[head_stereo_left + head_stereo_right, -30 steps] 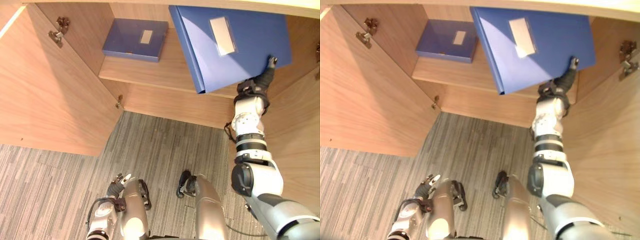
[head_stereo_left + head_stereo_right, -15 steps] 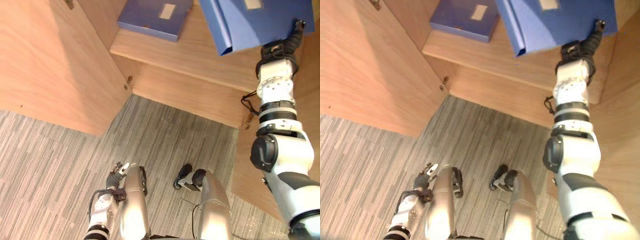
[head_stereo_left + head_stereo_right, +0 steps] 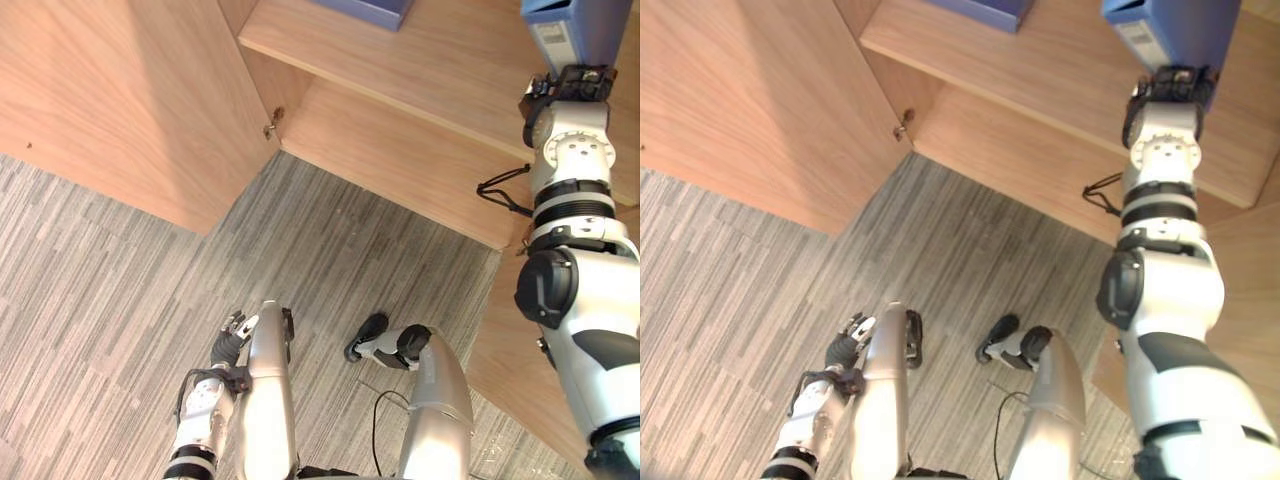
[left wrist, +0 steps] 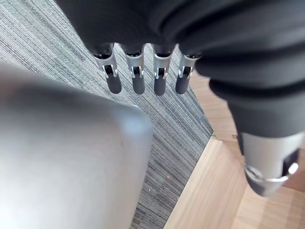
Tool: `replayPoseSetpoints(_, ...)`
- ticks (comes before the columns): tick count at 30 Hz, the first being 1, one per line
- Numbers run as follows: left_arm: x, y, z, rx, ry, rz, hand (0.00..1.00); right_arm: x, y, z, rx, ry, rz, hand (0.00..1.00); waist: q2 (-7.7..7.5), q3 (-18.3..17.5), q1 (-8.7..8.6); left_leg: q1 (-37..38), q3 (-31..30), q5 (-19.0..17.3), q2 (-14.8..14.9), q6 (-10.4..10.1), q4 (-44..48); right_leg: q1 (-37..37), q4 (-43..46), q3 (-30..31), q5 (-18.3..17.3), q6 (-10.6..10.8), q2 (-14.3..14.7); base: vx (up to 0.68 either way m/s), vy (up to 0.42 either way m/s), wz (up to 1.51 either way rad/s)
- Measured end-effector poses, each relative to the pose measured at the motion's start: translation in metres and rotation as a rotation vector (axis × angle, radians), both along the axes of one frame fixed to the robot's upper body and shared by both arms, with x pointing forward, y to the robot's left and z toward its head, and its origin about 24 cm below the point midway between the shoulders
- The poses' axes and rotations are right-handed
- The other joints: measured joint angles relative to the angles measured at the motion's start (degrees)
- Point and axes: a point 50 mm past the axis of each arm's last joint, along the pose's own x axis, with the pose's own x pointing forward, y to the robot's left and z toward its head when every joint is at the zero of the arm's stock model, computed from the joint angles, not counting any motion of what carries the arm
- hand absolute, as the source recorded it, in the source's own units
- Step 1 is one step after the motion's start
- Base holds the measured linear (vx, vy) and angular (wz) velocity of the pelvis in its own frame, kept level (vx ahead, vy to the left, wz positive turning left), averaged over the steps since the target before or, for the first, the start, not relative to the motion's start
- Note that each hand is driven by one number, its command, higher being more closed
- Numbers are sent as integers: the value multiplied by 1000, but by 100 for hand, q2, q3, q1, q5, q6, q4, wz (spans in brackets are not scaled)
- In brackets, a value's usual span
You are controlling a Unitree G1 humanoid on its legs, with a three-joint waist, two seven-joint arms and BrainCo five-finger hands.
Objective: Walk over to the cabinet, pick up the folder, carry it to the office cabinet, place the folder inside the office cabinet, then close the office cabinet door
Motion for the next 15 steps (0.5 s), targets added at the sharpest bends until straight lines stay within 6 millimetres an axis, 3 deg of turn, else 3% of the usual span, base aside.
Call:
replayPoseSetpoints(8, -1, 1, 5, -24, -23, 10, 0, 0, -4, -5, -8, 56, -17, 100, -37, 23, 6, -138, -93, 2, -11, -2, 38, -28, 103, -121, -152, 27, -64, -14, 69, 9)
replayPoseSetpoints(15, -4, 3, 6, -48, -33, 19, 0, -16, -42, 3, -178, 143, -139, 100, -76, 63, -16, -223, -165, 15, -108, -38, 61, -30, 275, -210, -256, -36, -238, 15, 83, 15)
